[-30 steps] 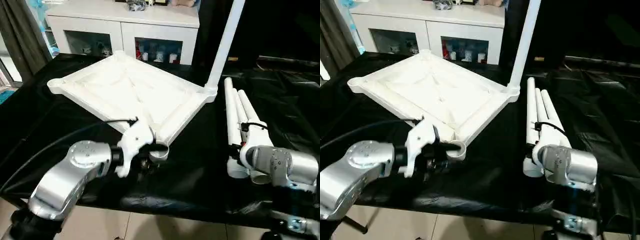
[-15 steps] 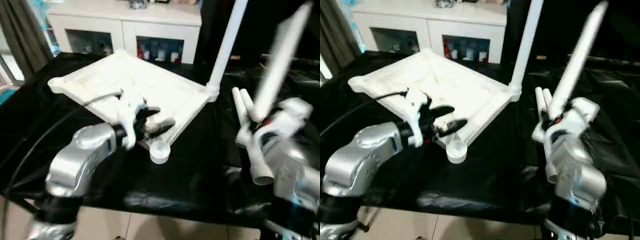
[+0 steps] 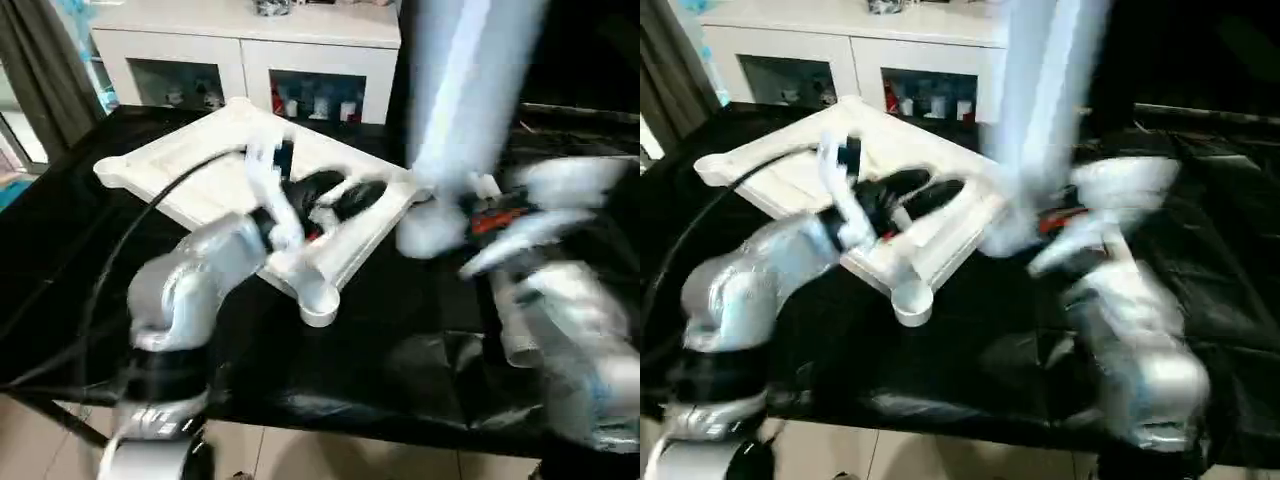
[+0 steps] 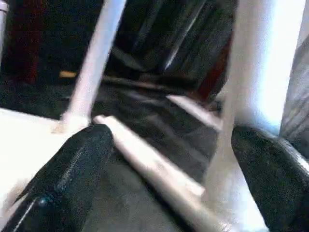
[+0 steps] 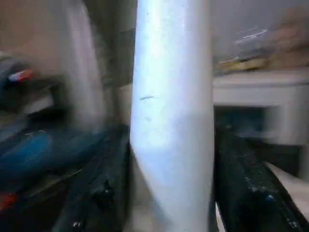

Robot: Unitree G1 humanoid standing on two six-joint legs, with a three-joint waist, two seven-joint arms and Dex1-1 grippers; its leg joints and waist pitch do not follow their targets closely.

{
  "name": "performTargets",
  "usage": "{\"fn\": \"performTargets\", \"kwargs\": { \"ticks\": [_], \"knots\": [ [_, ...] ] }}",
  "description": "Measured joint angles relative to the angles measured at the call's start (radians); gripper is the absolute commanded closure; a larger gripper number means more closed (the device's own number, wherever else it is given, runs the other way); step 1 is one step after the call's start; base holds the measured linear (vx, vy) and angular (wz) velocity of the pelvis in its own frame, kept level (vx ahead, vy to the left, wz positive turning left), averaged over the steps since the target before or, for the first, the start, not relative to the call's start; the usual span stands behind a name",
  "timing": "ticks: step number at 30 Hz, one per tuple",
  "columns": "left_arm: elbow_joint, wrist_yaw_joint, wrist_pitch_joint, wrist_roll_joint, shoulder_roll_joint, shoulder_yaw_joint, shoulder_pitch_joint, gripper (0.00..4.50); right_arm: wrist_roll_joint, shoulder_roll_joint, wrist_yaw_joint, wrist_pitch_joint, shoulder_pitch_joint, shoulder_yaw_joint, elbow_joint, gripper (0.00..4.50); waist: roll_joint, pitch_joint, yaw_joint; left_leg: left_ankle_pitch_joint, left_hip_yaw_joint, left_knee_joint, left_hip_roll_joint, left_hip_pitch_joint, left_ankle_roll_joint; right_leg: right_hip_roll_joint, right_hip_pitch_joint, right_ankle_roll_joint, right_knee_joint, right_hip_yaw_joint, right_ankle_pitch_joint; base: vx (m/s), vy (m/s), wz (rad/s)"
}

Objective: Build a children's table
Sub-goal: Pick table leg

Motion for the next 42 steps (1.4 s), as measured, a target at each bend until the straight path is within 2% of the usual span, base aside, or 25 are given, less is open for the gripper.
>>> {"fn": "performTargets", "kwargs": {
  "ticks": [3,11,13,16,21,28,32,35,37,38,39,42],
  "knots": [
    [0.034,0.02,0.034,-0.032,-0.009,0.041,-0.002,0.0,-0.001,-0.023,0.057,-0.012,0.027,0.039,0.016,2.57,-0.001,0.0,0.005,-0.002,0.0,0.0,0.0,-0.004,0.003,-0.001,0.0,-0.004,-0.004,0.0,0.004,0.0,0.0,0.0],
    [0.073,0.08,0.084,-0.114,-0.065,0.124,-0.016,0.0,0.006,-0.093,0.114,-0.021,0.036,0.086,0.041,2.58,-0.003,0.001,0.024,-0.005,0.0,0.005,0.0,-0.007,0.008,-0.001,-0.001,-0.005,-0.005,-0.001,0.004,0.0,0.0,0.0],
    [0.069,0.081,0.096,-0.136,-0.069,0.127,-0.021,0.0,0.007,-0.081,0.111,-0.028,0.034,0.097,0.057,2.58,-0.004,0.001,0.025,-0.004,0.0,0.005,0.0,-0.006,0.007,-0.001,-0.001,-0.005,-0.004,-0.001,0.004,0.0,0.0,0.0],
    [0.069,0.085,0.094,-0.141,-0.065,0.13,-0.029,0.0,0.013,-0.036,0.074,-0.034,0.007,0.084,0.1,2.59,-0.004,0.002,0.024,-0.004,0.0,0.005,0.0,-0.006,0.007,-0.001,-0.001,0.0,-0.005,-0.001,0.003,0.0,0.0,0.0],
    [0.063,0.075,0.114,-0.174,-0.057,0.129,-0.031,0.0,0.013,-0.033,0.015,-0.039,-0.027,0.033,0.141,2.59,-0.006,0.002,0.028,-0.004,0.001,0.006,0.0,-0.007,0.007,-0.002,-0.001,-0.002,-0.005,0.0,0.005,0.0,0.0,0.0],
    [0.048,0.075,0.133,-0.225,-0.062,0.145,-0.031,0.0,-0.001,-0.097,0.049,-0.009,0.023,0.104,0.133,2.59,-0.006,0.002,0.025,-0.004,0.001,0.005,0.0,-0.008,0.008,-0.002,-0.002,-0.003,-0.005,-0.001,0.005,0.0,0.0,0.0],
    [0.026,0.074,0.133,-0.232,-0.061,0.142,-0.031,0.0,-0.011,-0.139,0.057,0.022,0.036,0.133,0.119,2.59,-0.006,0.002,0.026,-0.004,0.001,0.006,0.0,-0.008,0.008,-0.002,-0.002,0.002,-0.005,-0.001,0.003,0.0,0.0,0.0],
    [0.003,0.075,0.133,-0.233,-0.068,0.12,-0.03,0.0,-0.021,-0.175,0.068,0.074,0.049,0.204,0.104,2.59,-0.007,0.002,0.026,-0.004,0.001,0.006,0.0,-0.008,0.008,-0.002,-0.001,0.002,-0.005,-0.001,0.003,0.0,0.0,0.0],
    [-0.014,0.083,0.133,-0.232,-0.073,0.087,-0.024,0.0,-0.023,-0.164,0.066,0.108,0.056,0.245,0.095,2.6,-0.008,0.002,0.026,-0.004,0.001,0.006,0.0,-0.008,0.008,-0.002,-0.002,0.002,-0.005,-0.001,0.003,0.0,0.0,0.0],
    [-0.026,0.085,0.133,-0.23,-0.07,0.074,-0.015,0.0,-0.022,-0.164,0.065,0.12,0.057,0.248,0.089,2.6,-0.008,0.002,0.026,-0.004,0.001,0.006,0.0,-0.008,0.008,-0.002,-0.002,0.003,-0.005,0.0,0.003,0.0,0.0,0.0],
    [-0.038,0.084,0.133,-0.23,-0.067,0.064,-0.004,0.28,-0.022,-0.168,0.065,0.125,0.057,0.248,0.079,2.6,-0.009,0.003,0.026,-0.004,0.001,0.006,0.0,-0.008,0.008,-0.002,-0.002,0.003,-0.005,0.0,0.003,0.0,0.0,0.0],
    [-0.091,0.075,0.138,-0.23,-0.045,0.036,0.053,0.39,0.002,-0.172,0.059,0.166,0.059,0.244,0.044,2.6,-0.016,0.007,0.022,-0.004,0.001,0.005,0.0,-0.008,0.007,-0.001,-0.002,0.003,-0.005,0.0,0.003,0.0,0.0,0.0]
  ]
}}
